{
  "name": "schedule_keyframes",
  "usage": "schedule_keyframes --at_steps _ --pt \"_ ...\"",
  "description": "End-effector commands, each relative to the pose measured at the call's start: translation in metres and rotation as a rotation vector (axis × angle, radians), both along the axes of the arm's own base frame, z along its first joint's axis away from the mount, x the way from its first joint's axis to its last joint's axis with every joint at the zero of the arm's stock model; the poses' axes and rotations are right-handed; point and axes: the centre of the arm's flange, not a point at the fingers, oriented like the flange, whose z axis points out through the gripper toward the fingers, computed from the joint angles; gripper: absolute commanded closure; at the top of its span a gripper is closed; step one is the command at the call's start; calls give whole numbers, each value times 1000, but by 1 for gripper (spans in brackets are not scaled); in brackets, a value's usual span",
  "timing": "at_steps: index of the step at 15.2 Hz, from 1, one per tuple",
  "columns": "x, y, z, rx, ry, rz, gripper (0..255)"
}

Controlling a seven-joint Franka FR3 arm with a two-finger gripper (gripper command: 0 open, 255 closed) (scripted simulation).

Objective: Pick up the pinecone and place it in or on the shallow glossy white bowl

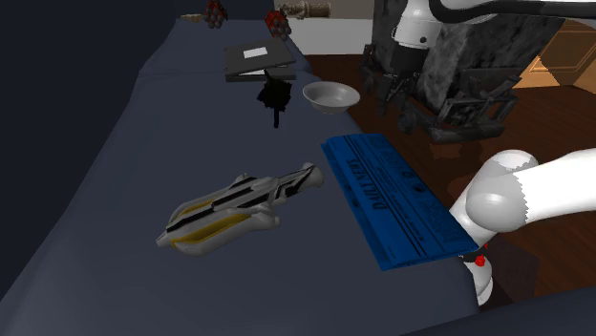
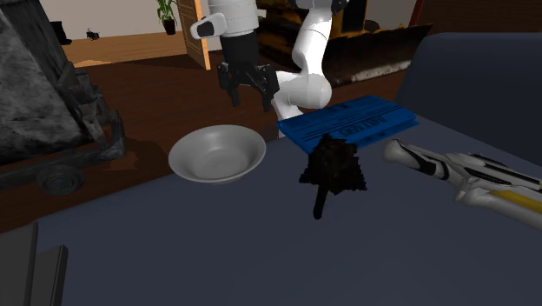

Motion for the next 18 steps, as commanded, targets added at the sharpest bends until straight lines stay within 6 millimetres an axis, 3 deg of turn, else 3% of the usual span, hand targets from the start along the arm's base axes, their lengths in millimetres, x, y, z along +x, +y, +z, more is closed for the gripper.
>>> schedule_keyframes --at_steps 1,18 --pt "0 0 0 0 0 0 0" --pt "136 149 68 70 -53 113 0"
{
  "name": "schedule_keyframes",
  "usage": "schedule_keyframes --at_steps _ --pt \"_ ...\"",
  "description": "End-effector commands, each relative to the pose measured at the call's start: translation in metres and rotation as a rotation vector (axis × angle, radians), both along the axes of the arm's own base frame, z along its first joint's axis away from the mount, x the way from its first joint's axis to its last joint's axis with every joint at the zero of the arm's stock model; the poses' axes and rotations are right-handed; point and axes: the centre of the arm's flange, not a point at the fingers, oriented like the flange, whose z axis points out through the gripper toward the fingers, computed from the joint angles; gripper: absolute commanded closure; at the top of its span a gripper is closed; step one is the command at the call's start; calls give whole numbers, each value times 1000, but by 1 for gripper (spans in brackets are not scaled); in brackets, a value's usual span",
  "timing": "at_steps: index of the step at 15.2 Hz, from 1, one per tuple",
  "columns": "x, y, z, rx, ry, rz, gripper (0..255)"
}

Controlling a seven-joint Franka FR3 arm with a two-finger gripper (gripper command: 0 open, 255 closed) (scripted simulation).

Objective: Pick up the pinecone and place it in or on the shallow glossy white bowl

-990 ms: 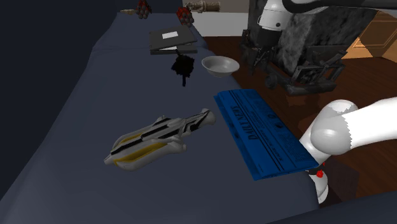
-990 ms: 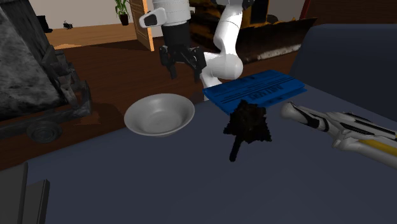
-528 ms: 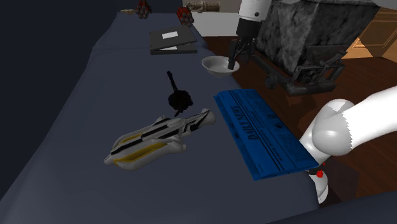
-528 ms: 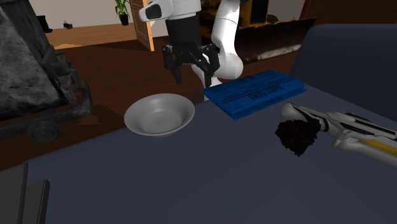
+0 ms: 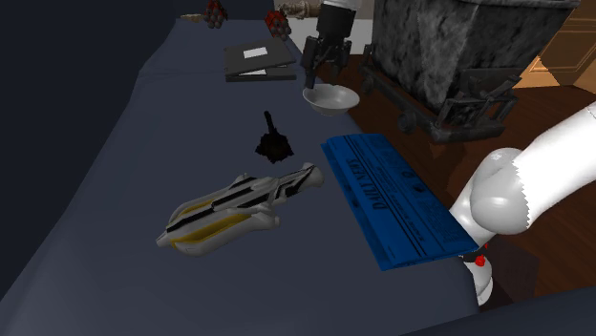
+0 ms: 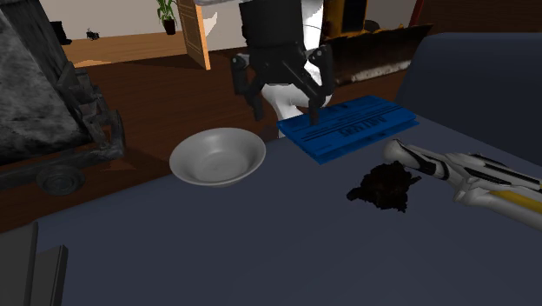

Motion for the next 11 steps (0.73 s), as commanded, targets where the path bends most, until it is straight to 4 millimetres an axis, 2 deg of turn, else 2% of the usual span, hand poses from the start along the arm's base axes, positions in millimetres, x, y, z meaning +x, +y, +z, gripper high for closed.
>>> schedule_keyframes --at_steps 1,7,8,11 --pt "17 21 7 9 -6 13 0" --pt "59 76 35 34 -25 53 0" --pt "61 78 36 35 -26 55 0" --pt "61 82 21 35 -26 55 0"
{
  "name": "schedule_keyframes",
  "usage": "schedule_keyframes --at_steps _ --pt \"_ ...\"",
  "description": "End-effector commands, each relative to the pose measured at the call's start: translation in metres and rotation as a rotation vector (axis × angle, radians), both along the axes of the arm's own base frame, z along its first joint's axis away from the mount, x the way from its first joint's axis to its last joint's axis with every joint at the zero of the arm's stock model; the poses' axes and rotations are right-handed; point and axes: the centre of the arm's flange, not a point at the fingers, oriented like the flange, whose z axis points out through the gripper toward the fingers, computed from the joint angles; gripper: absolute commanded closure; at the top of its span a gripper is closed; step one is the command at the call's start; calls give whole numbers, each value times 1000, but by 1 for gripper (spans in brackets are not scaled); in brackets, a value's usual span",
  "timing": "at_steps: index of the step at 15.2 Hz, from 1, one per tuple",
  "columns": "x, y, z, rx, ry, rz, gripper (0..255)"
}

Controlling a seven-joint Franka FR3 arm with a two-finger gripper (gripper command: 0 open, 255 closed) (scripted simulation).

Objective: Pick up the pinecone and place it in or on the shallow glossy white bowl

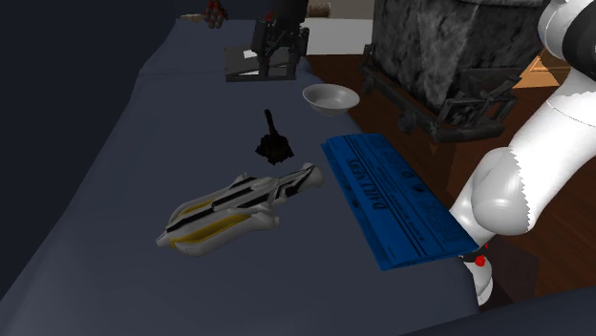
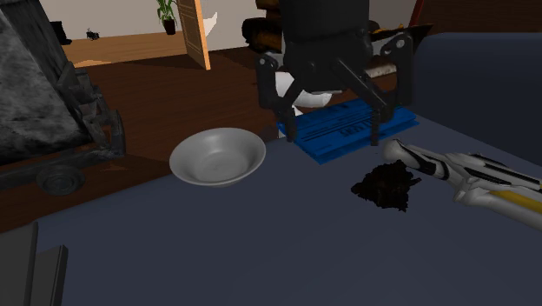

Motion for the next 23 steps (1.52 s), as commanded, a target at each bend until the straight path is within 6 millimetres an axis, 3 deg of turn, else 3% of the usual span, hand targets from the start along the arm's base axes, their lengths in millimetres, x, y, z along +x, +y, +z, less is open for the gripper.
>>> schedule_keyframes --at_steps 1,4,12,13,22,23 --pt "0 4 -9 0 0 0 0" --pt "0 8 -28 0 0 0 0" --pt "0 8 -28 0 0 0 0" --pt "0 8 -28 0 0 0 255" --pt "0 8 -28 0 0 0 255" --pt "0 8 -28 0 0 0 0"
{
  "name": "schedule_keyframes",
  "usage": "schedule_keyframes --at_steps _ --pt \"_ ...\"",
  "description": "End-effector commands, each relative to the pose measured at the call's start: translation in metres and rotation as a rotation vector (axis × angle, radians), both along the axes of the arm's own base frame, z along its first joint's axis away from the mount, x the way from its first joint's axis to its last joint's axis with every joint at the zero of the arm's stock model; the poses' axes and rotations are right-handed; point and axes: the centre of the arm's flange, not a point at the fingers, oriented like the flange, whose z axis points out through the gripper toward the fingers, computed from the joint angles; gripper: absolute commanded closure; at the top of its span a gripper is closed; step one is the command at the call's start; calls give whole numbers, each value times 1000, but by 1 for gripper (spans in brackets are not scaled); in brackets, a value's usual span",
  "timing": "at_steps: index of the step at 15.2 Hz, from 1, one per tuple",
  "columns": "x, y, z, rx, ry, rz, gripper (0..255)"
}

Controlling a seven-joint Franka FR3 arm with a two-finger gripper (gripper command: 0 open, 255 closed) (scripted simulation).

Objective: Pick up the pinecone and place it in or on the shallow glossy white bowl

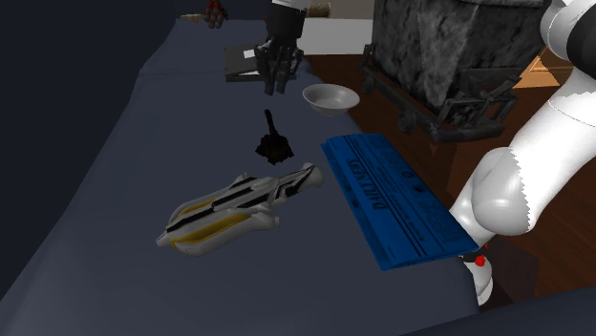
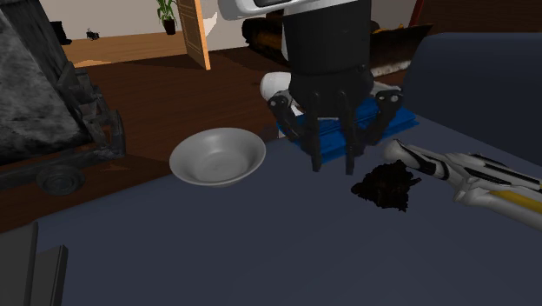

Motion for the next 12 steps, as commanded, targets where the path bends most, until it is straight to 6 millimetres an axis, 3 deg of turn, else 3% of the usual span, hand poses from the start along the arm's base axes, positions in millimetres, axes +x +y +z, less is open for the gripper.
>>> schedule_keyframes --at_steps 1,7,12 --pt "-11 11 -5 -26 6 -81 0" --pt "-57 88 -44 -179 40 -568 0" --pt "-58 90 -66 -183 41 -582 0"
